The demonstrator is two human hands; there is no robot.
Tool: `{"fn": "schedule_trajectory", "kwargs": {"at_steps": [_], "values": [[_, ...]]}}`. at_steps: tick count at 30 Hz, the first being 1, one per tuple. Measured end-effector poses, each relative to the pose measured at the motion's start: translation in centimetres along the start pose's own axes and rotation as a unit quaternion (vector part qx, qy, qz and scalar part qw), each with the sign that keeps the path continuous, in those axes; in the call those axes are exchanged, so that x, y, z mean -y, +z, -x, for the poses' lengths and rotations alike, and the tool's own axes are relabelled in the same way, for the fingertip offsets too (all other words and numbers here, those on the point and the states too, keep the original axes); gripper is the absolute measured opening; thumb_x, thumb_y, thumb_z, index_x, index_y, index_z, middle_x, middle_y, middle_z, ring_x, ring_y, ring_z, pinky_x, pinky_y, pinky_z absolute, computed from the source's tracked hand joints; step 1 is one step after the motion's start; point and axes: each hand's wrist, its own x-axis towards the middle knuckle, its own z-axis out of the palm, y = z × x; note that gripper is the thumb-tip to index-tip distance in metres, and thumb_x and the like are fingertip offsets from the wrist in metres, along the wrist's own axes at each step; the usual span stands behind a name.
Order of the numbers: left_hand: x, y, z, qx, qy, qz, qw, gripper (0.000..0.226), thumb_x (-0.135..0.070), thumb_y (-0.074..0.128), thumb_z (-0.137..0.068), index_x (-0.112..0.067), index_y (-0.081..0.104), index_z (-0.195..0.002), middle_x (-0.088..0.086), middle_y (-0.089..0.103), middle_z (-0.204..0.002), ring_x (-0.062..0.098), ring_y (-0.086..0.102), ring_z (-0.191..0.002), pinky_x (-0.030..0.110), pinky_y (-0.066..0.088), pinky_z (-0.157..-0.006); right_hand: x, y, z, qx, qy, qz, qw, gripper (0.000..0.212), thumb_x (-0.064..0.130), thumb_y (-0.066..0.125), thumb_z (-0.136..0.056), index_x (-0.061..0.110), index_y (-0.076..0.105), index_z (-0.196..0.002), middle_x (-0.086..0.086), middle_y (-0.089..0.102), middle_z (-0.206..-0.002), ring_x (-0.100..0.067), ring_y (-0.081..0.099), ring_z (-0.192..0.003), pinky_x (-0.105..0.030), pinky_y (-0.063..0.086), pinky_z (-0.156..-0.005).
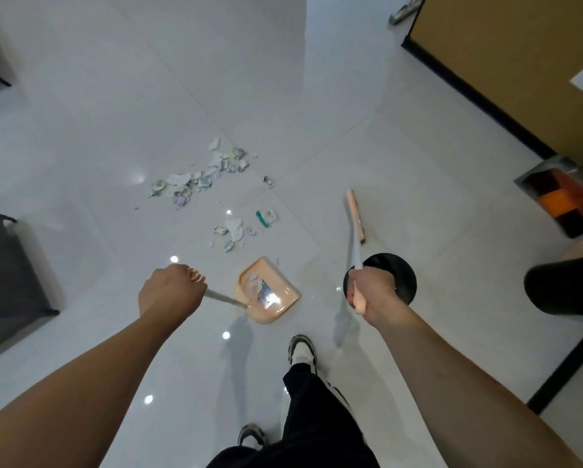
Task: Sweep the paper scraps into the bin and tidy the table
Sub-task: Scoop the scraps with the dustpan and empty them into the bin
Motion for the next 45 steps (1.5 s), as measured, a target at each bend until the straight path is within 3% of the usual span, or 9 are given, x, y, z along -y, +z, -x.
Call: {"fn": "schedule_trajectory", "kwargs": {"at_steps": [3, 6, 8, 10, 12, 18, 28, 37, 45], "values": [[0.2, 0.3, -0.9, -0.004, -0.014, -0.004, 1.000, 0.022, -0.038, 0.056, -0.077, -0.022, 0.059, -0.063, -0.004, 0.059, -0.062, 0.017, 0.056, -0.057, 0.025, 0.039, -0.049, 1.2, 0.2, -2.8, -0.040, 0.028, -0.010, 0.999, 0.024, -0.005, 0.046, -0.092, 0.002, 0.058, -0.111, -0.014, 0.055, -0.070, -0.021, 0.049, -0.036, -0.016, 0.036, -0.030], [0.5, 0.3, -1.3, -0.015, -0.014, -0.011, 1.000, 0.023, -0.041, 0.054, -0.078, -0.023, 0.059, -0.063, -0.005, 0.058, -0.062, 0.016, 0.054, -0.057, 0.025, 0.037, -0.048, 1.8, 0.2, -4.9, -0.072, 0.017, -0.005, 0.997, 0.033, 0.004, 0.048, -0.097, 0.000, 0.052, -0.129, -0.019, 0.068, -0.104, -0.023, 0.066, -0.067, -0.024, 0.048, -0.048], [1.0, 0.0, -1.7, -0.014, -0.021, -0.015, 1.000, 0.024, -0.041, 0.053, -0.078, -0.023, 0.058, -0.063, -0.004, 0.058, -0.063, 0.017, 0.054, -0.058, 0.026, 0.038, -0.050, 2.0, 0.6, -5.6, -0.089, 0.024, -0.025, 0.995, 0.029, 0.003, 0.045, -0.099, 0.004, 0.051, -0.128, -0.011, 0.066, -0.092, -0.024, 0.068, -0.076, -0.022, 0.051, -0.052], [1.7, -0.4, -2.1, -0.010, -0.032, -0.010, 0.999, 0.024, -0.042, 0.053, -0.078, -0.023, 0.058, -0.064, -0.003, 0.059, -0.065, 0.019, 0.055, -0.060, 0.028, 0.041, -0.053, 1.9, 1.1, -5.7, -0.081, 0.022, -0.022, 0.996, 0.017, -0.003, 0.040, -0.098, 0.005, 0.051, -0.107, -0.009, 0.052, -0.055, -0.017, 0.050, -0.042, -0.013, 0.035, -0.032], [2.8, -0.9, -2.7, -0.012, -0.047, -0.002, 0.999, 0.023, -0.043, 0.055, -0.077, -0.023, 0.059, -0.064, -0.003, 0.059, -0.065, 0.019, 0.056, -0.059, 0.027, 0.042, -0.053, 1.8, 2.2, -5.2, -0.076, 0.024, 0.008, 0.997, 0.019, -0.008, 0.039, -0.095, 0.003, 0.048, -0.082, -0.007, 0.041, -0.039, -0.013, 0.038, -0.027, -0.010, 0.031, -0.031], [6.5, -2.1, -4.4, -0.019, -0.081, 0.000, 0.997, 0.020, -0.040, 0.057, -0.074, -0.023, 0.059, -0.064, -0.001, 0.058, -0.063, 0.020, 0.055, -0.056, 0.026, 0.039, -0.049, -0.4, 10.0, -1.3, 0.003, 0.071, -0.026, 0.997, 0.023, -0.007, 0.039, -0.094, 0.010, 0.042, -0.078, -0.009, 0.040, -0.069, -0.018, 0.035, -0.051, -0.017, 0.035, -0.034], [13.5, -6.2, -11.1, 0.012, -0.064, 0.037, 0.997, 0.012, -0.032, 0.060, -0.073, -0.020, 0.060, -0.069, 0.000, 0.058, -0.068, 0.021, 0.054, -0.061, 0.027, 0.039, -0.053, -1.8, 20.6, 6.5, 0.043, 0.070, -0.041, 0.996, 0.001, 0.006, 0.057, -0.094, 0.005, 0.057, -0.095, -0.009, 0.046, -0.068, -0.012, 0.039, -0.031, -0.015, 0.032, -0.033], [22.7, -10.5, -17.7, 0.011, -0.096, 0.063, 0.993, 0.020, -0.035, 0.068, -0.071, -0.018, 0.061, -0.065, 0.001, 0.061, -0.068, 0.020, 0.056, -0.060, 0.025, 0.040, -0.053, -5.9, 30.1, 9.9, -0.005, 0.093, -0.053, 0.994, 0.016, -0.003, 0.044, -0.093, 0.006, 0.053, -0.085, -0.010, 0.047, -0.075, -0.016, 0.042, -0.052, -0.016, 0.041, -0.036], [28.1, -10.8, -19.6, 0.001, -0.117, 0.031, 0.993, 0.015, -0.030, 0.061, -0.071, -0.016, 0.060, -0.065, 0.003, 0.056, -0.065, 0.022, 0.049, -0.054, 0.025, 0.035, -0.052, -5.0, 35.0, 10.5, 0.131, 0.142, -0.214, 0.958, 0.021, 0.004, 0.043, -0.100, 0.016, 0.037, -0.083, 0.001, 0.032, -0.059, -0.007, 0.033, -0.035, -0.014, 0.033, -0.031]]}}
